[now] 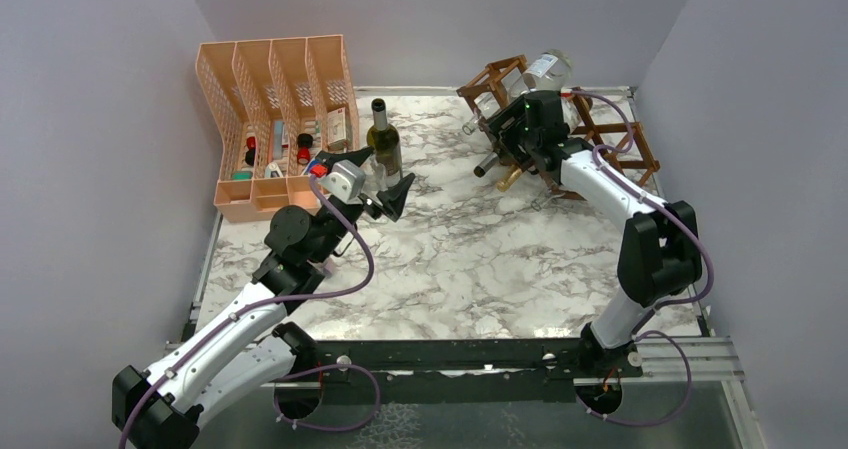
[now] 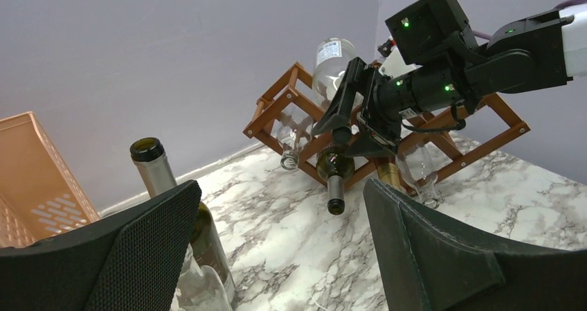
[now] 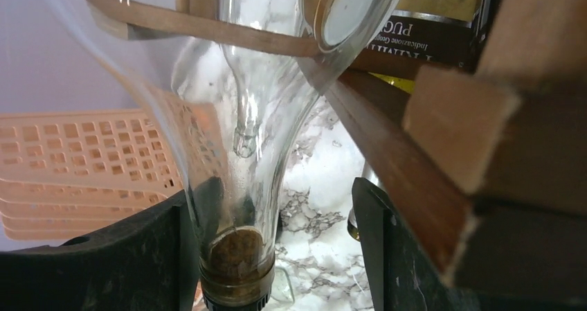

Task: Take the wine bottle off the wine rack

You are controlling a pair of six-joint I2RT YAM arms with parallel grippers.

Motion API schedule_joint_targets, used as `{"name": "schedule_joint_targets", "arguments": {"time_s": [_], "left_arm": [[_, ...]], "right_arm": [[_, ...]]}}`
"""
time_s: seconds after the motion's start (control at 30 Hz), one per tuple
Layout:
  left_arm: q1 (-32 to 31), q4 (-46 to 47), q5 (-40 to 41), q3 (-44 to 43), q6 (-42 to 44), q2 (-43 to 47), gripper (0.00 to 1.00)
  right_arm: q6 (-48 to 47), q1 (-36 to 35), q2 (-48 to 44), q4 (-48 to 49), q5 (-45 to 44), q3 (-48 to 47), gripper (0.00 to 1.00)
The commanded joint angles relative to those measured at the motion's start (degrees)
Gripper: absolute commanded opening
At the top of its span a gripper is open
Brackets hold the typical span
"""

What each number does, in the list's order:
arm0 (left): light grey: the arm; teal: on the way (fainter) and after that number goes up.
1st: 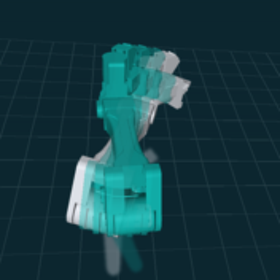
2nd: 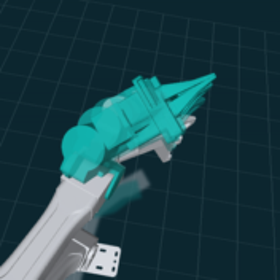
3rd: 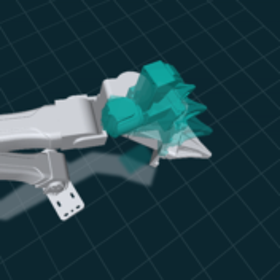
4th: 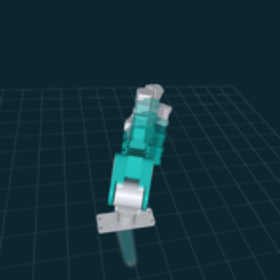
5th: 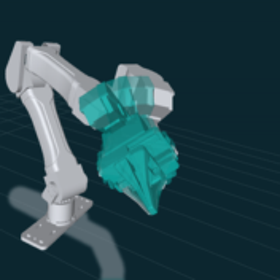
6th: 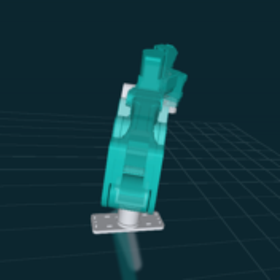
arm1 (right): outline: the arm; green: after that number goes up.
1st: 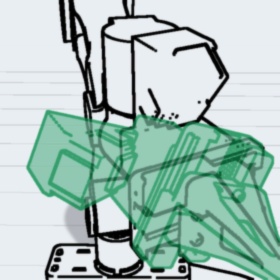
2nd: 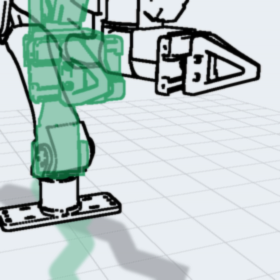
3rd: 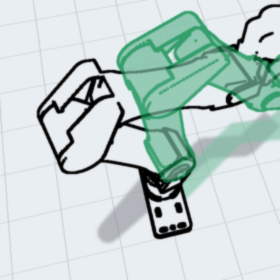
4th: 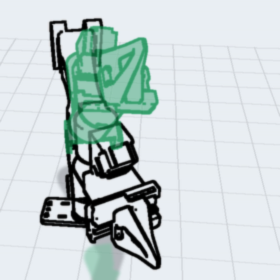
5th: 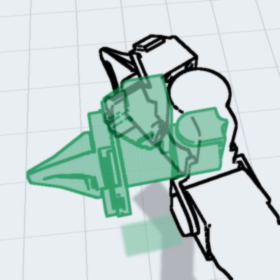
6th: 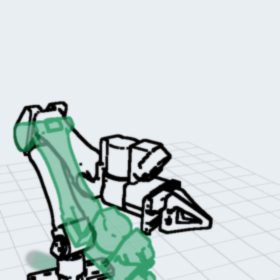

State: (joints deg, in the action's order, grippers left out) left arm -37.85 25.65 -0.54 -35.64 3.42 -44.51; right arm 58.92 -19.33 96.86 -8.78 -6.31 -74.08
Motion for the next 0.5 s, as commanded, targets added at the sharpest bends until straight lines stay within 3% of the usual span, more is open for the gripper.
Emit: {"name": "schedule_joint_targets", "arguments": {"time_s": [0.0, 0.47], "left_arm": [[0.32, 1.6, 0.62, 0.56, -1.06, 0.92, 0.94], [0.81, 1.6, 0.2, 0.66, -1.04, 1.09, 0.93]], "right_arm": [[2.12, 0.1, 0.88, 3.6, -2.83, -2.0, 0.74], [4.25, 0.17, 1.77, 4.16, -4.62, -3.76, 0.68]]}}
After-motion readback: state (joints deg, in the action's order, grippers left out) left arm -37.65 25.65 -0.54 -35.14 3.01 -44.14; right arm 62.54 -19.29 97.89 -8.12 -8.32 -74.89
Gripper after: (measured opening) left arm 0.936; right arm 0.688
